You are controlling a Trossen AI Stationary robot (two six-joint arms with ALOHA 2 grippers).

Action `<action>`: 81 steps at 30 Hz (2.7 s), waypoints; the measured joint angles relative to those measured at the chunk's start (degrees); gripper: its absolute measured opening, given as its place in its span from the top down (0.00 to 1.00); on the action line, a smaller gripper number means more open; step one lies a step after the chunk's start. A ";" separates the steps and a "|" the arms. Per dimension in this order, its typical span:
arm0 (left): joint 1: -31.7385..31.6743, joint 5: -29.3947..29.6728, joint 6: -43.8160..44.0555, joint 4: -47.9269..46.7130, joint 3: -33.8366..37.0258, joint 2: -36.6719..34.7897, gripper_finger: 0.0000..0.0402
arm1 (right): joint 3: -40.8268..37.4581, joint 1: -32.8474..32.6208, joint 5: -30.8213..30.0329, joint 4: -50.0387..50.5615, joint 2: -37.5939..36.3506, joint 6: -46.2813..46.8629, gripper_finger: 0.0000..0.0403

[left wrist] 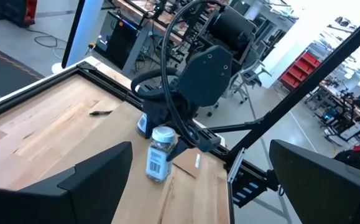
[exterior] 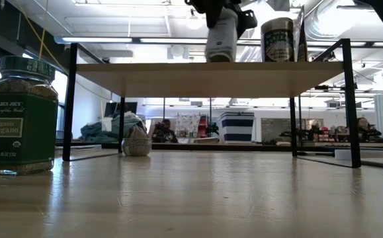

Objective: Shelf spices
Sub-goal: Put the white seasoning bottle on the shelf

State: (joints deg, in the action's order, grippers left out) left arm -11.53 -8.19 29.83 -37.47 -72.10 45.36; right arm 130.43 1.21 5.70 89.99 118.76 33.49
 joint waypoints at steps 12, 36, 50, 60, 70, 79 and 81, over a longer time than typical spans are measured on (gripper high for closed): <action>0.00 0.00 -0.07 0.00 0.00 0.00 0.06 | 0.00 0.31 -0.05 0.01 0.00 1.17 0.21; 0.00 0.00 -0.02 -0.02 0.00 0.00 0.06 | 0.00 -3.05 -0.59 0.01 0.00 4.04 0.23; 0.00 0.00 -0.04 -0.52 0.00 0.00 0.06 | 0.00 -3.47 -6.44 0.01 0.00 4.03 0.32; 0.02 0.00 -0.05 -0.50 0.00 0.00 0.06 | 0.00 -3.17 -8.26 0.01 0.00 0.56 0.37; 0.02 0.04 -0.56 -0.50 0.00 0.00 0.06 | 0.00 0.78 -16.83 -0.27 0.00 -0.53 0.39; 0.01 0.11 -1.14 -0.47 0.00 0.06 0.06 | 0.02 3.41 -14.85 -4.43 -2.85 -0.52 0.39; 0.02 0.11 -1.16 -0.48 0.00 0.13 0.06 | 0.02 3.41 -14.59 -4.84 -2.97 -0.14 0.39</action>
State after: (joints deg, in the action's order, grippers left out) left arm -11.51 -8.08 28.67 -37.95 -72.10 45.49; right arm 130.45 4.62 -8.90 85.15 115.79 33.35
